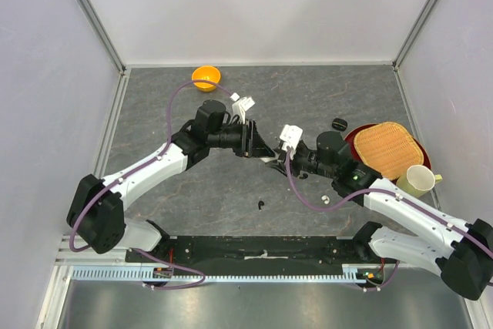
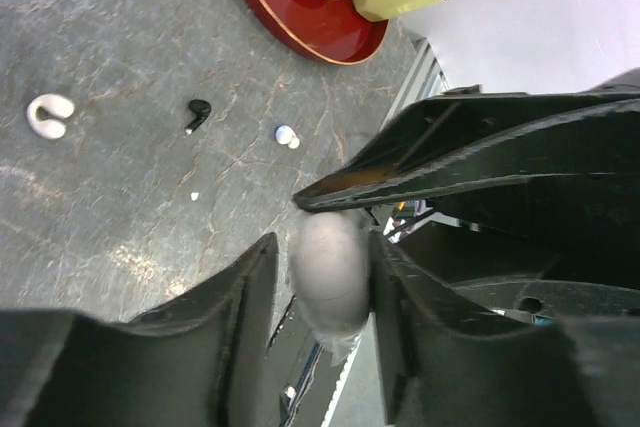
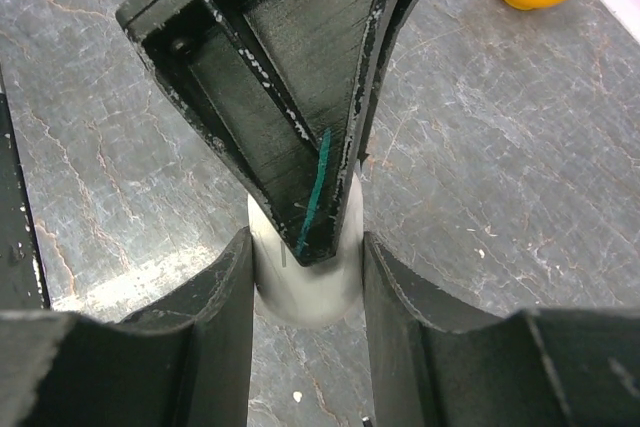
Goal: Insert the wireless bluetooth earbuds into the charging case
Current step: Pick up the charging case at the center of the board.
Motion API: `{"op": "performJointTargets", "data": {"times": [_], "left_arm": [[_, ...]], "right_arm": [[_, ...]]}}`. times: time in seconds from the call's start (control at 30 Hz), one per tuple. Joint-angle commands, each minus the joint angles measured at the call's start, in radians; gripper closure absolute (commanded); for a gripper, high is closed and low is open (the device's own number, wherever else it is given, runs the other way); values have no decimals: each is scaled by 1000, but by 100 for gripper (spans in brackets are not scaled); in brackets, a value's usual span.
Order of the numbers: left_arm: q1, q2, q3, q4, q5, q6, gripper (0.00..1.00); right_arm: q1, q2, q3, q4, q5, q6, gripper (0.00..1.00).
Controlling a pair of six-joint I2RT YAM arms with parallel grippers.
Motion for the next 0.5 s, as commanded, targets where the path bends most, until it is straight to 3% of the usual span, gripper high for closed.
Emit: {"op": "performJointTargets", "data": {"times": [0.0, 0.07, 0.13, 0.2, 0.27, 0.37, 0.47], "left_arm": [[-9, 13, 44, 39, 20, -31, 59], [-9, 16, 41, 41, 26, -31, 68], [-8, 16, 40, 41, 34, -31, 69], [-9, 10, 40, 36, 34, -27, 51], [-9, 5, 38, 21, 29, -18, 40], [-9, 1, 38, 7, 22, -10, 34], [-9, 2, 44, 3, 32, -10, 39]], "right_arm": [[14, 5, 43, 65, 19, 7, 100], [15, 7, 42, 70, 25, 8, 100], [18, 4, 39, 82, 49, 13, 100], [20, 2, 34, 95, 80, 17, 100], [23, -6, 28, 105, 100, 19, 100], [23, -18, 16, 122, 123, 17, 100], [21, -26, 11, 128, 128, 16, 100]]}}
